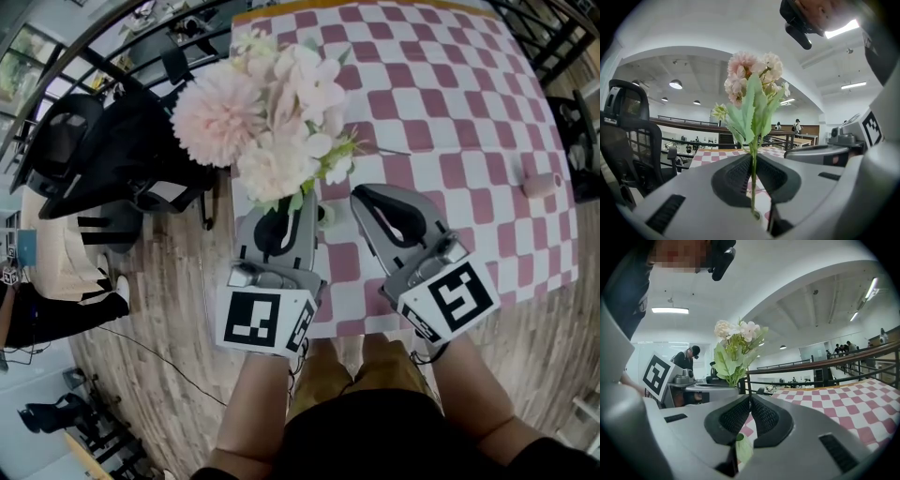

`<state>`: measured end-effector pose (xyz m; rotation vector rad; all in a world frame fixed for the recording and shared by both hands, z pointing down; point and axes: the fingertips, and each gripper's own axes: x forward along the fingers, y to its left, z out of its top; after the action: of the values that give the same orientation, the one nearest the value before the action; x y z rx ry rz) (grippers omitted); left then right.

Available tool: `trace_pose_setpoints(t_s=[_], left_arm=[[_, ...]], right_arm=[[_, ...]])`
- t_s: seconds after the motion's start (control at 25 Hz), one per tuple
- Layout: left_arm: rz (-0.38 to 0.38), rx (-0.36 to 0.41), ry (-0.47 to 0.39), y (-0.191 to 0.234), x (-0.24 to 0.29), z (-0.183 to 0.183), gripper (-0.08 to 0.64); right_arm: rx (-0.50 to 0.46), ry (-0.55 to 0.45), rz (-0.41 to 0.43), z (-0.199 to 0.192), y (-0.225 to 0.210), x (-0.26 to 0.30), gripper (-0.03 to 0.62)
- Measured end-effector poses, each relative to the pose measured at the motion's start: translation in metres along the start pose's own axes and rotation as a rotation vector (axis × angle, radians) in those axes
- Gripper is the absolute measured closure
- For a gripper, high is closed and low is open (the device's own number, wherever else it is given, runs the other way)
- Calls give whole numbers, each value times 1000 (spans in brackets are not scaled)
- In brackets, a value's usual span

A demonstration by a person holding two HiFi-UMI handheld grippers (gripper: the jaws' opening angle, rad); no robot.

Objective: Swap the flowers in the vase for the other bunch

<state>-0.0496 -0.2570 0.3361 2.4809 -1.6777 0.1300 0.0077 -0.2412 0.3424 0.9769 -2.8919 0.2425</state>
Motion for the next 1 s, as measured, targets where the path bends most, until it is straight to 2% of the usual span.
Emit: trace_pose_setpoints(t_s=[1.0], left_arm=[[-13,-24,58,9,14,-44,525]], right_arm=[[20,85,1,-40,2,9,554]])
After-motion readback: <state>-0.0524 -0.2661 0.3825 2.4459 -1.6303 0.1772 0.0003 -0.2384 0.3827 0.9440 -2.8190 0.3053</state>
